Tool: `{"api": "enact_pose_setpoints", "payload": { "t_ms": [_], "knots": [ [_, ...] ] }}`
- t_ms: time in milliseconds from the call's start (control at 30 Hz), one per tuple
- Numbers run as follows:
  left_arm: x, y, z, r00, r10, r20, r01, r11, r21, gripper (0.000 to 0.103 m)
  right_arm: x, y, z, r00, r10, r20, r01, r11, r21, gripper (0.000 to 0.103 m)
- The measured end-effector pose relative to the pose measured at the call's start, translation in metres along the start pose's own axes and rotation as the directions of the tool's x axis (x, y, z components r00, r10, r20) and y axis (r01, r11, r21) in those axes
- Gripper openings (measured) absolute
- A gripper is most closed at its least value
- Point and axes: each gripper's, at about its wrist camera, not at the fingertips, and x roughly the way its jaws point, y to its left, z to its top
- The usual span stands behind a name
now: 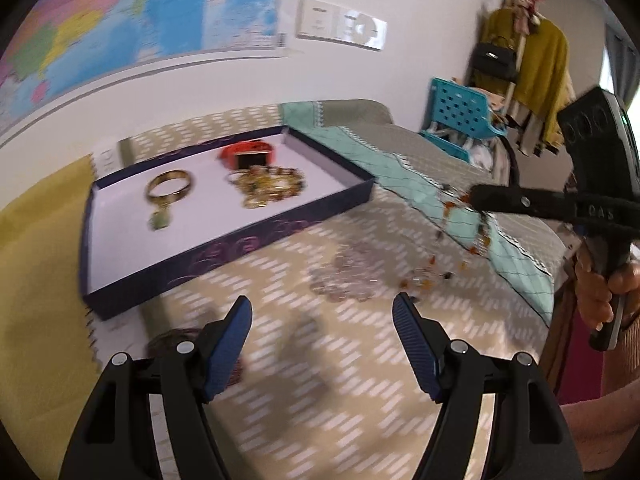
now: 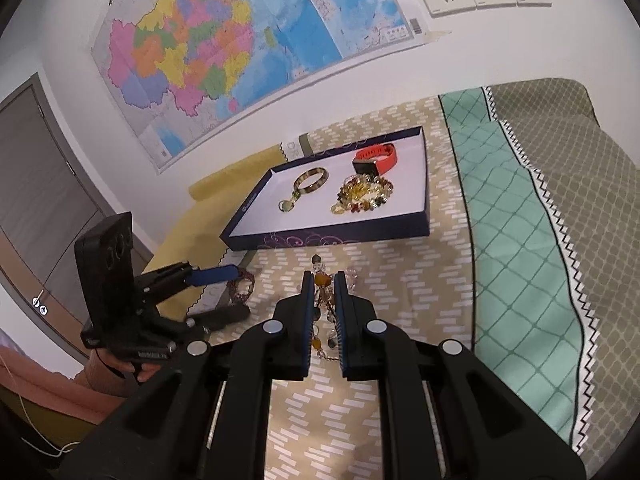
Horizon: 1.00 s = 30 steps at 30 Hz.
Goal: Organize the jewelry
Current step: 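Lift the bead necklace with the right tool while the left tool grasps the clear crystal bracelet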
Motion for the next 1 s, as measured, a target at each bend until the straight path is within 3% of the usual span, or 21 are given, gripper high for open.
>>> {"api": "enact_pose_setpoints", "payload": {
  "t_ms": [133, 333, 467, 600, 700, 733, 1000],
  "knots": [
    [0.015, -0.014, 0.004, 1.0, 0.011, -0.019, -0.01, 0.999, 0.048, 0.07, 0.0, -0.004, 0.0, 1.0, 0.0, -0.002, 0.0, 1.0, 0.014, 0.01],
    [0.047, -0.014, 0.018, 0.996, 0.026, -0.086, -0.023, 0.999, 0.043, 0.069, 0.004, -0.003, -0.001, 1.0, 0.006, -0.009, -0.006, 1.0, 0.015, 0.01],
    [0.066, -0.014, 0.021, 0.989, 0.048, -0.139, -0.042, 0.998, 0.043, 0.055, 0.005, -0.003, 0.001, 1.0, 0.01, -0.005, -0.01, 1.0, 0.015, 0.01],
    [0.069, -0.017, 0.021, 0.988, 0.069, -0.139, -0.062, 0.997, 0.056, 0.046, 0.005, -0.001, 0.005, 1.0, 0.013, 0.001, -0.013, 1.0, 0.004, 0.01],
    [0.066, -0.014, 0.021, 0.989, 0.066, -0.131, -0.06, 0.997, 0.044, 0.028, 0.003, 0.002, 0.01, 1.0, 0.02, 0.015, -0.02, 1.0, -0.007, 0.01],
    [0.065, -0.014, 0.021, 0.99, 0.053, -0.13, -0.049, 0.998, 0.036, 0.008, 0.003, 0.003, 0.012, 1.0, 0.022, 0.019, -0.022, 1.0, -0.01, 0.01],
    [0.048, -0.008, 0.026, 0.997, -0.009, -0.081, 0.008, 1.0, -0.006, 0.008, -0.003, 0.01, 0.023, 0.999, 0.029, 0.044, -0.027, 0.999, -0.035, 0.01]
  ]
}}
